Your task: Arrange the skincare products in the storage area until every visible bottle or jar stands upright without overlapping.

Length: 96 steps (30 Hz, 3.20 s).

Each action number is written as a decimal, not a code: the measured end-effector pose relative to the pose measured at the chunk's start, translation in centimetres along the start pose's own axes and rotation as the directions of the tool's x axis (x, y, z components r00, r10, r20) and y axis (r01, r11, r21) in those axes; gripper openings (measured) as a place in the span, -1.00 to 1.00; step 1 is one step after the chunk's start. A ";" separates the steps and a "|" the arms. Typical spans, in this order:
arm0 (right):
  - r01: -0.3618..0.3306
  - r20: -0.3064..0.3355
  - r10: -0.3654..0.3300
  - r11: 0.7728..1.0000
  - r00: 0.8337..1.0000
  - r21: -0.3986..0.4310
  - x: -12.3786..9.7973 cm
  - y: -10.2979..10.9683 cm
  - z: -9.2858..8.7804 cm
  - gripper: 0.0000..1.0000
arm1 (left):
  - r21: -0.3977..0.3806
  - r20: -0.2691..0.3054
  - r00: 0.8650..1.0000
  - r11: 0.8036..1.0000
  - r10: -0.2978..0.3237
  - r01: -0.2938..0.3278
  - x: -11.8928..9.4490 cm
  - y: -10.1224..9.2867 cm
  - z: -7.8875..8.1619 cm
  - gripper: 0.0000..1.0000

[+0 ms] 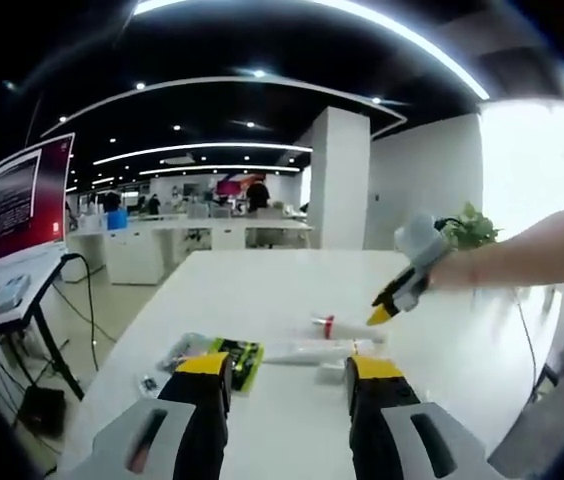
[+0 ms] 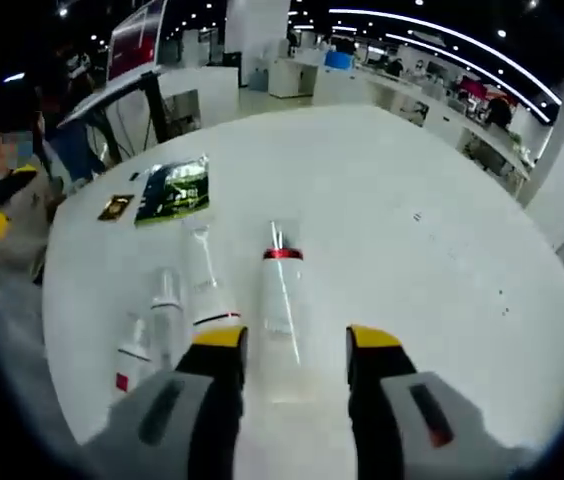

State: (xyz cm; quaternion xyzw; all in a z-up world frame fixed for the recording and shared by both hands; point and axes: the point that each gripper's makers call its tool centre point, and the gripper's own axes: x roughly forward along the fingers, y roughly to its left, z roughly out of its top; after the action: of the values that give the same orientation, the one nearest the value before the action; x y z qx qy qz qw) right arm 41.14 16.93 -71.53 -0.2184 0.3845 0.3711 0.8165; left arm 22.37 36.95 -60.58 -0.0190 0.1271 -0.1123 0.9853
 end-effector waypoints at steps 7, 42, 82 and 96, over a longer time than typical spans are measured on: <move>-0.030 -0.087 0.031 0.999 0.996 0.018 1.8 0.1 -2.2 -0.30 | -0.004 -0.013 1.000 1.000 0.003 -0.003 0.1 0.2 -0.3 -0.05; 0.046 -0.119 -0.048 0.999 0.992 -0.021 -5.8 1.1 -12.5 -0.44 | 0.036 -0.054 0.996 0.996 -0.074 0.076 0.5 -2.1 -1.1 -0.07; -0.163 -0.046 0.156 0.959 0.987 -0.231 -7.2 3.2 -14.3 -0.43 | 0.126 -0.289 0.800 0.807 -0.526 0.577 11.9 -15.1 -6.0 -0.08; -0.214 -0.097 0.192 0.909 0.977 -0.357 -7.9 3.5 -15.3 -0.43 | 0.133 -0.342 0.727 0.735 -0.596 0.665 15.1 -17.0 -7.6 -0.10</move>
State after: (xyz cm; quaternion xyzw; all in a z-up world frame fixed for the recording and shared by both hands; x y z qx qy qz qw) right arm 27.91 5.80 -74.87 -0.3361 0.3534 0.5124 0.7068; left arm 30.97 16.93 -70.50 0.0768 0.2343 -0.4590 0.8535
